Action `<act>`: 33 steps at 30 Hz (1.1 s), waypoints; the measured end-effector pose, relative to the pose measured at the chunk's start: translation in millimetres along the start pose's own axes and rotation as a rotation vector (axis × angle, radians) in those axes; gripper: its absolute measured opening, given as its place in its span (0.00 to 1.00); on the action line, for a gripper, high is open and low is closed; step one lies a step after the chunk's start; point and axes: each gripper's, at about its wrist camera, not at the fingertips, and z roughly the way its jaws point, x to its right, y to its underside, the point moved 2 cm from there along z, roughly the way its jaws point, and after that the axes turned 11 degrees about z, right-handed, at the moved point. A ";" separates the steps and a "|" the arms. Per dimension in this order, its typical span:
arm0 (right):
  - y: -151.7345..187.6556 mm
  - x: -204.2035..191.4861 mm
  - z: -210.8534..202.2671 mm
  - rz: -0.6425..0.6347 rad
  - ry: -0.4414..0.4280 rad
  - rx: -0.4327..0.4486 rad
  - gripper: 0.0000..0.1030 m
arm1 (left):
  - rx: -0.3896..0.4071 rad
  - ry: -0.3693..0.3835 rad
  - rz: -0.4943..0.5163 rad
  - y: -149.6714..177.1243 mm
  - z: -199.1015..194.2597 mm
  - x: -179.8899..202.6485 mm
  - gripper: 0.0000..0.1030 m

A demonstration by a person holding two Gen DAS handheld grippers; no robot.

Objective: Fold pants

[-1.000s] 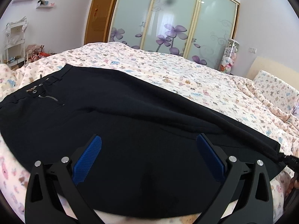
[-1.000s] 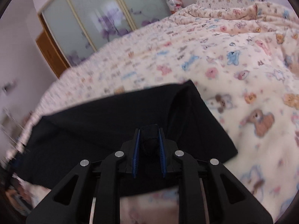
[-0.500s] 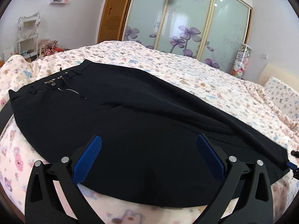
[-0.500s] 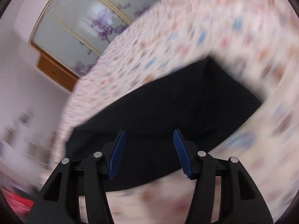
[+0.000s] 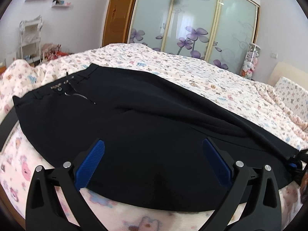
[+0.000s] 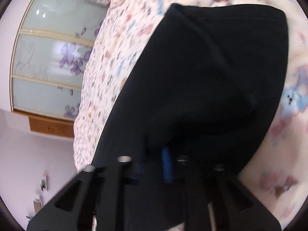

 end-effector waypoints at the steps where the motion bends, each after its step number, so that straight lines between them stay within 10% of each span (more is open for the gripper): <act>1: 1.0 3.0 -4.0 0.011 -0.021 0.015 0.05 | 0.001 0.006 -0.008 0.2 0.4 -1.7 0.98; 15: 8.8 16.2 -10.7 -0.187 -0.012 0.149 0.04 | -0.175 0.257 -0.218 -83.6 89.5 -53.7 0.98; 28: 12.2 19.6 -4.8 -0.321 -0.062 0.212 0.04 | -0.360 0.035 -0.310 -155.9 255.4 -76.6 0.77; 33: 10.8 19.5 -4.4 -0.320 -0.089 0.204 0.04 | -0.429 -0.055 -0.312 -152.6 298.1 -83.7 0.38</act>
